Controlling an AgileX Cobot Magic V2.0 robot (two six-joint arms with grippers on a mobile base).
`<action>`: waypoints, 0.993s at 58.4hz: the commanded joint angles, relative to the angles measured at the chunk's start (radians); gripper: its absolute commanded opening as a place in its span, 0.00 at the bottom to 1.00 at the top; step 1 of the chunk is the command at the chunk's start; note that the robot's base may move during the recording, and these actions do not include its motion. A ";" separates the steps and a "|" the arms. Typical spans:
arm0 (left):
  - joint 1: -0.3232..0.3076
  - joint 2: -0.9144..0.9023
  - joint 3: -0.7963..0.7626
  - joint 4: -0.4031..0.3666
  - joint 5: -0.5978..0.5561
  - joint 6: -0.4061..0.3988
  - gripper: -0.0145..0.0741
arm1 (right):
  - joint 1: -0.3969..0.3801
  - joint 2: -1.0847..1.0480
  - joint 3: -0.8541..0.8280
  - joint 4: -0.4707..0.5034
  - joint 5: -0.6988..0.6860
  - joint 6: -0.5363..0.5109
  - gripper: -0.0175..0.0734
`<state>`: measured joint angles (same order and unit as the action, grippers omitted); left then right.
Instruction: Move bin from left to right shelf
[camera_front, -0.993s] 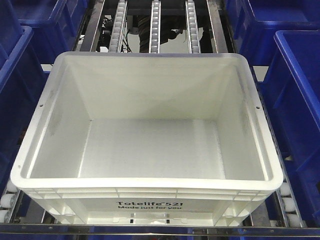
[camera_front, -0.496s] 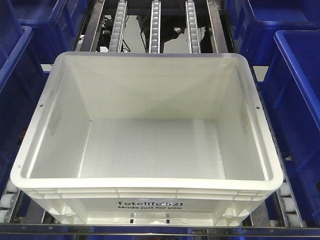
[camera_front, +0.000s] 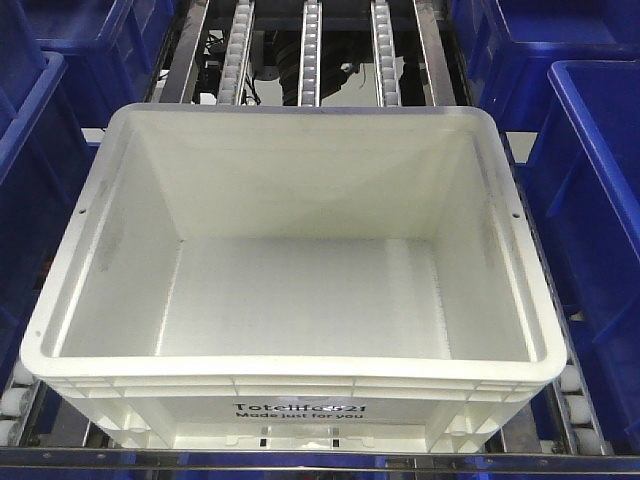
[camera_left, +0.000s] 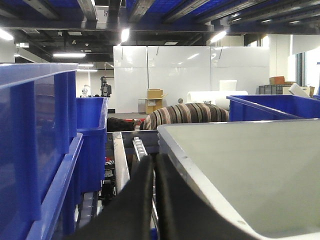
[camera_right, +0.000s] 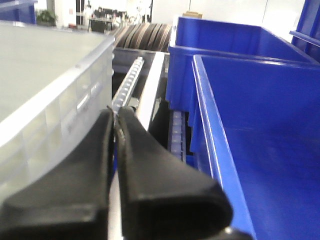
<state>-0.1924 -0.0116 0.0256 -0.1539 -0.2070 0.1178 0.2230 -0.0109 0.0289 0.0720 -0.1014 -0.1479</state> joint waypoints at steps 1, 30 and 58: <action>-0.003 -0.014 0.006 -0.010 -0.081 -0.052 0.16 | -0.004 -0.009 0.017 -0.005 -0.101 0.029 0.19; -0.003 0.137 -0.355 0.049 0.396 -0.034 0.16 | -0.004 0.084 -0.215 -0.011 0.089 0.055 0.19; -0.003 0.560 -0.732 -0.214 0.573 0.085 0.16 | -0.004 0.532 -0.686 0.088 0.445 0.055 0.19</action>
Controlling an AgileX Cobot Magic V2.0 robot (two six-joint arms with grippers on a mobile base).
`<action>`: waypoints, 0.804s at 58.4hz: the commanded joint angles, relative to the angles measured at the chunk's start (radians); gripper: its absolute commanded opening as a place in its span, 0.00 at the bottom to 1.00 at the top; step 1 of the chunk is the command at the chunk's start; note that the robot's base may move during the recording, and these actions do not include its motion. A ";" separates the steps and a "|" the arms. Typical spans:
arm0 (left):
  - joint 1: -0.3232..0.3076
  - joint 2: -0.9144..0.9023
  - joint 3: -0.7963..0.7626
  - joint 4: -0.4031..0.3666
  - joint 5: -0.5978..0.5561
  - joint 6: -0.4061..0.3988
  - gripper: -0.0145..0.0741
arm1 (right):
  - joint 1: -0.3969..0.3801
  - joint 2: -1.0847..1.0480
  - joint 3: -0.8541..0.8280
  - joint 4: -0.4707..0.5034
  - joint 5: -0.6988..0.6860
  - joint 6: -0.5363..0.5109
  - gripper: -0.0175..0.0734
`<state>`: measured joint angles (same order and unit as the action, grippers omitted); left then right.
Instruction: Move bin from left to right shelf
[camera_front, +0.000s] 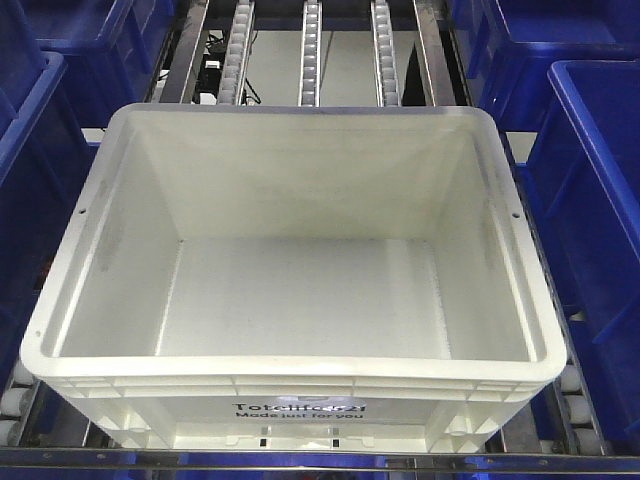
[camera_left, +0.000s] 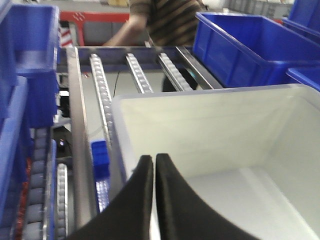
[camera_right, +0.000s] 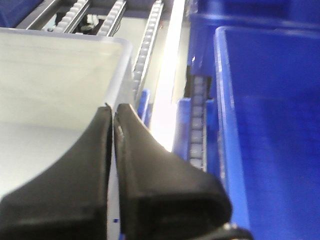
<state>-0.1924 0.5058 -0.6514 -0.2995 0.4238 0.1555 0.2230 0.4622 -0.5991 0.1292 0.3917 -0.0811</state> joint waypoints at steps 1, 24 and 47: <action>-0.003 0.051 -0.060 -0.080 -0.058 0.062 0.16 | -0.004 0.069 -0.063 0.036 -0.047 -0.011 0.19; -0.003 0.213 -0.069 -0.205 -0.150 0.102 0.16 | -0.004 0.279 -0.070 0.118 -0.128 -0.011 0.19; -0.003 0.296 -0.069 -0.204 -0.162 0.103 0.16 | -0.004 0.382 -0.159 0.114 -0.038 -0.070 0.19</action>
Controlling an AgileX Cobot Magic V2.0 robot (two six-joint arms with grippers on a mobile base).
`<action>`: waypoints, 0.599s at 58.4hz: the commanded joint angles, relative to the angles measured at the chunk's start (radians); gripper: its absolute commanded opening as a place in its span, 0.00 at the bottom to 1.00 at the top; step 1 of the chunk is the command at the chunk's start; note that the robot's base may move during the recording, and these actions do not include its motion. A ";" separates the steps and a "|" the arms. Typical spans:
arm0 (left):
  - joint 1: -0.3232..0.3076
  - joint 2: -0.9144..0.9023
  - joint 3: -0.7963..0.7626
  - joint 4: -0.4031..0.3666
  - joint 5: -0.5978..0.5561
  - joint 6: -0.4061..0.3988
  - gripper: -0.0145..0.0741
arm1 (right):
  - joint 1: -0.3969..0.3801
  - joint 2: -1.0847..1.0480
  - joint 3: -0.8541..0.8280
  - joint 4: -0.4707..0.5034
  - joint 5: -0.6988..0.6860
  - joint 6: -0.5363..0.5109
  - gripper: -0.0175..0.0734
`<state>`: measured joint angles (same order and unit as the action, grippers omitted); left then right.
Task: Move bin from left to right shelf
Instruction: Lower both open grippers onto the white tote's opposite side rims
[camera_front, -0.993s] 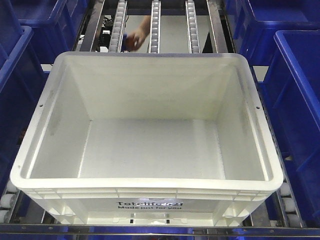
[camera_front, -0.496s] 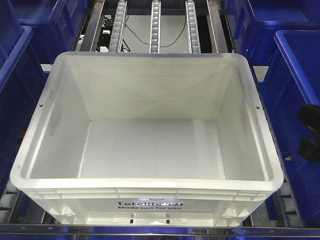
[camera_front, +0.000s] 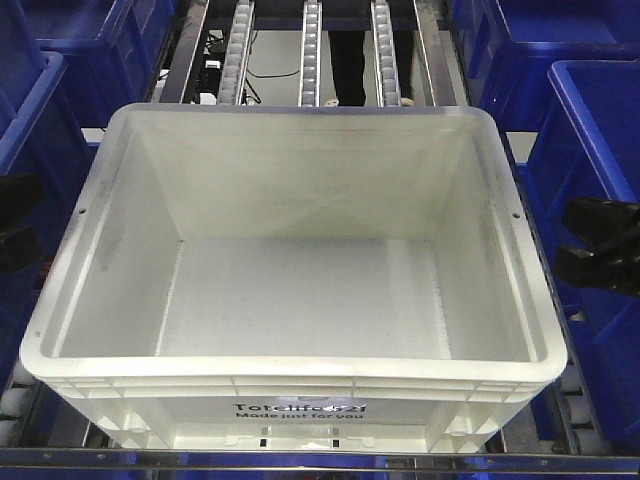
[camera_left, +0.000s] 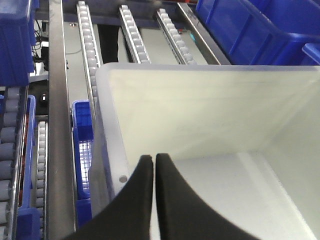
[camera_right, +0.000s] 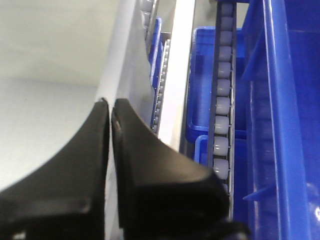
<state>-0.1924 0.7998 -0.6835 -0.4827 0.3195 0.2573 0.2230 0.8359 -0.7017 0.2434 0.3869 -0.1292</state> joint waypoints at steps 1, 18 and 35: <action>-0.003 0.002 -0.037 -0.021 -0.057 0.001 0.16 | -0.004 0.012 -0.059 0.000 -0.031 -0.023 0.19; -0.003 0.002 -0.037 -0.017 -0.073 0.002 0.17 | -0.004 0.031 -0.056 0.000 -0.065 -0.025 0.21; -0.003 0.002 -0.037 -0.017 -0.080 0.003 0.38 | -0.004 0.031 -0.056 0.003 -0.054 -0.039 0.55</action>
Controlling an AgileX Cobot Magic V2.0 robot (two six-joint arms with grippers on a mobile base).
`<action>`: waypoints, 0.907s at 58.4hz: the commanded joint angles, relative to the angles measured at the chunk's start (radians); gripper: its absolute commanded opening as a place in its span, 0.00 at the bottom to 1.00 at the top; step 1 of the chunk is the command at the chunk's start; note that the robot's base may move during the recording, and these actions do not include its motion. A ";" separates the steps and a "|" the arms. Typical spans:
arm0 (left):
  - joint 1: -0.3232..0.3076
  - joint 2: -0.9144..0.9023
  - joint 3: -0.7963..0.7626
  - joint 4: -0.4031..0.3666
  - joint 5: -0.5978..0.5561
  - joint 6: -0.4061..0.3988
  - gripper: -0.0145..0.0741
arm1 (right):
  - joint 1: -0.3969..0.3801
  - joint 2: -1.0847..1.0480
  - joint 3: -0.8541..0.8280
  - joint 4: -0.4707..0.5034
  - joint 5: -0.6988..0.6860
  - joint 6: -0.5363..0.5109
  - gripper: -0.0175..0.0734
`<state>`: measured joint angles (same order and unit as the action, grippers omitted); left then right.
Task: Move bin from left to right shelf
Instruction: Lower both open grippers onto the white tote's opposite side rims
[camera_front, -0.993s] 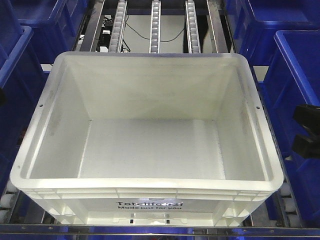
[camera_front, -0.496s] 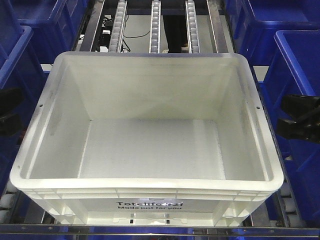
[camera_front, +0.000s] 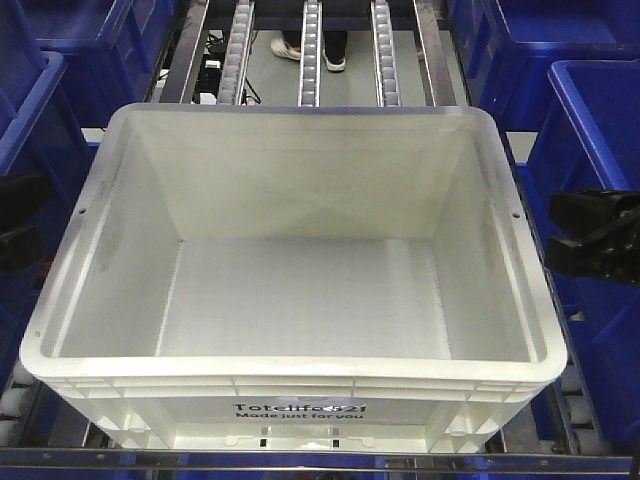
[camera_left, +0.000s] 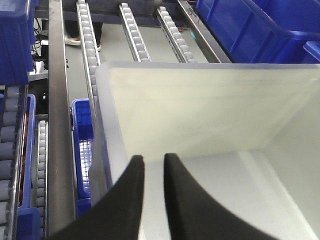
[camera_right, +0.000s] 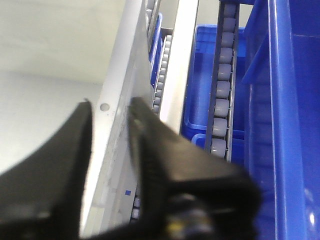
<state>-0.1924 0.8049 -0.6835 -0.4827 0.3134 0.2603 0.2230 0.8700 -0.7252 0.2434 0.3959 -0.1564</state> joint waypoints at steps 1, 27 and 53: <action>-0.003 -0.003 -0.037 -0.017 -0.074 0.000 0.40 | -0.004 -0.003 -0.032 0.003 -0.063 -0.012 0.58; -0.003 -0.001 -0.039 -0.015 -0.073 -0.001 0.65 | -0.004 -0.003 -0.037 0.002 -0.035 -0.009 0.95; -0.003 0.231 -0.268 0.043 0.123 -0.012 0.64 | -0.004 0.193 -0.300 -0.047 0.203 0.087 0.91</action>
<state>-0.1924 1.0125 -0.8956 -0.4324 0.4629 0.2579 0.2230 1.0531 -0.9519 0.2026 0.6257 -0.0820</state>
